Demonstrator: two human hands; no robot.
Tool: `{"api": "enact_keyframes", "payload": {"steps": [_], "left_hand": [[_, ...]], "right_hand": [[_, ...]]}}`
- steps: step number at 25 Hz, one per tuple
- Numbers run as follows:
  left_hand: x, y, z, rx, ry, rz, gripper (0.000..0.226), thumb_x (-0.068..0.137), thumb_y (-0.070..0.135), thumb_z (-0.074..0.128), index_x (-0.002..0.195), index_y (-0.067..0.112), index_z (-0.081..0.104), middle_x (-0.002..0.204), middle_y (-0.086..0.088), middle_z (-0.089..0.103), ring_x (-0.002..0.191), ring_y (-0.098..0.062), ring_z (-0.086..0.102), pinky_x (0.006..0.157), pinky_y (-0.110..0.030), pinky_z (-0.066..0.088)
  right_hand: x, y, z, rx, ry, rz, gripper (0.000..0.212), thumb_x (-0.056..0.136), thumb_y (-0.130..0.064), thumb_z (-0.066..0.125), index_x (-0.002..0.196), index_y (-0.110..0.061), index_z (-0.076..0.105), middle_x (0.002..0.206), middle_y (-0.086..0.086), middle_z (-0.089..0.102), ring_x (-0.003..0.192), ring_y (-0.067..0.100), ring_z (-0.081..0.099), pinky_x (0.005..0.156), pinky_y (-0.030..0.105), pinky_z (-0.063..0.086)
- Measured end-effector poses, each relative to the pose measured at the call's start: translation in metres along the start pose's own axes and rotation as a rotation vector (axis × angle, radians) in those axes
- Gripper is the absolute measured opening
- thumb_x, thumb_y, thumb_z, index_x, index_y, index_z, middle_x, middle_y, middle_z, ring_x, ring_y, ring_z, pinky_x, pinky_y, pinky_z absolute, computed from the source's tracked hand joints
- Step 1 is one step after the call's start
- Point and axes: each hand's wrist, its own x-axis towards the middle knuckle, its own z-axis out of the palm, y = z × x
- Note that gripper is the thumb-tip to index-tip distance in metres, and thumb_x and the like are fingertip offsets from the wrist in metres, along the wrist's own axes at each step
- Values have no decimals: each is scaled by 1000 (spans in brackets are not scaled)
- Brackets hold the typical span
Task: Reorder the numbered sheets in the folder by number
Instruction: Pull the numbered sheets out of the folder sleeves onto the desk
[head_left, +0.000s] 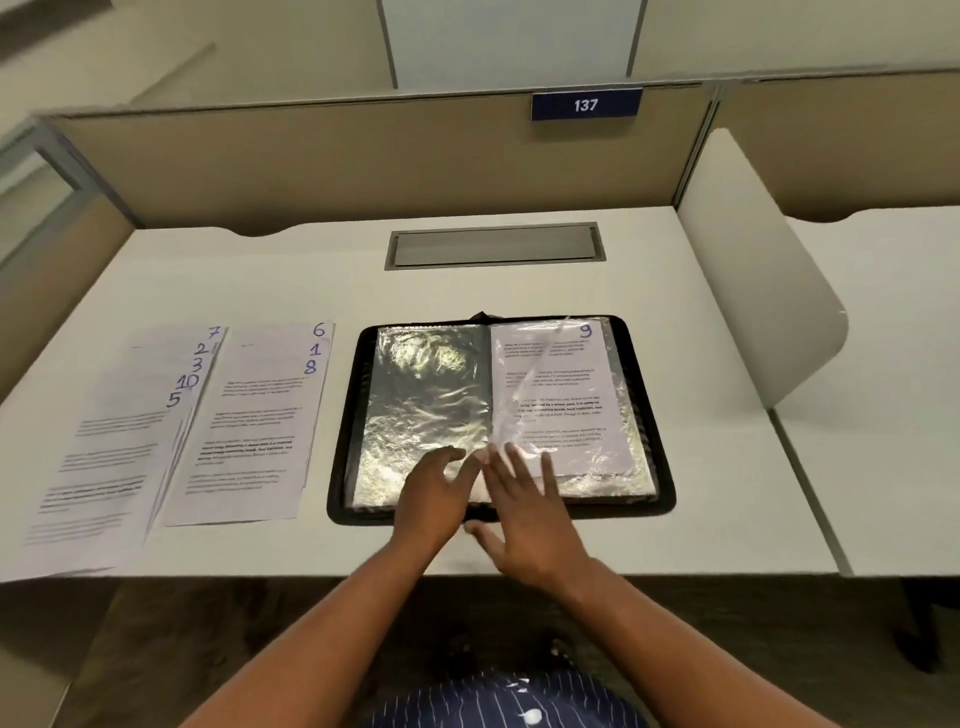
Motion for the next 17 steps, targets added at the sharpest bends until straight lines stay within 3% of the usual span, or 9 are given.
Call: {"api": "enact_keyframes", "payload": {"steps": [2, 4, 8, 11, 13, 15, 17], "left_hand": [[7, 6, -11, -62, 38, -63, 48, 85, 70, 62, 107, 28, 70, 108, 15, 67, 100, -7, 63, 90, -34, 51], [15, 3, -24, -44, 104, -106, 32, 87, 59, 66, 92, 28, 69, 95, 14, 70, 87, -9, 66, 81, -34, 54], [22, -14, -52, -23, 245, -176, 21, 94, 37, 62, 80, 23, 65, 77, 7, 67, 80, -22, 66, 66, -29, 46], [19, -28, -57, -34, 317, -139, 10, 95, 35, 62, 97, 27, 68, 99, 8, 69, 95, -17, 64, 76, -29, 45], [14, -32, -48, -8, 312, -36, 18, 95, 32, 64, 112, 27, 69, 117, 9, 67, 109, -14, 61, 88, -29, 45], [9, -30, -32, 28, 226, 59, 29, 94, 30, 66, 123, 26, 66, 130, 9, 63, 120, -13, 57, 97, -27, 44], [6, -26, -13, 93, 99, 152, 38, 95, 31, 66, 132, 26, 62, 140, 8, 58, 129, -13, 52, 105, -26, 40]], "right_hand": [[11, -22, -2, 64, -62, -156, 79, 100, -61, 40, 164, -21, 16, 171, 2, 13, 158, 17, -11, 124, 53, -13], [15, -35, 0, 76, -93, -264, 75, 99, -58, 44, 162, -22, 24, 170, 0, 20, 159, 17, -4, 125, 52, -12], [4, -18, 13, 54, -22, -164, 67, 102, -55, 40, 159, -20, 34, 168, -1, 25, 158, 15, 11, 125, 43, -12], [-11, 16, 20, -10, 50, 41, 66, 102, -53, 39, 159, -19, 36, 166, -1, 27, 157, 18, 18, 126, 40, -11], [-21, 37, 20, -28, -17, 199, 71, 102, -57, 30, 163, -20, 22, 170, -2, 10, 158, 16, 2, 126, 43, -9], [-29, 54, 20, -40, -89, 289, 78, 99, -62, 17, 164, -21, 11, 170, -2, -4, 157, 15, -10, 126, 44, -11], [-35, 63, 19, -41, -105, 332, 84, 95, -65, 10, 165, -20, 9, 171, -1, -5, 157, 17, -10, 127, 45, -10]]}}
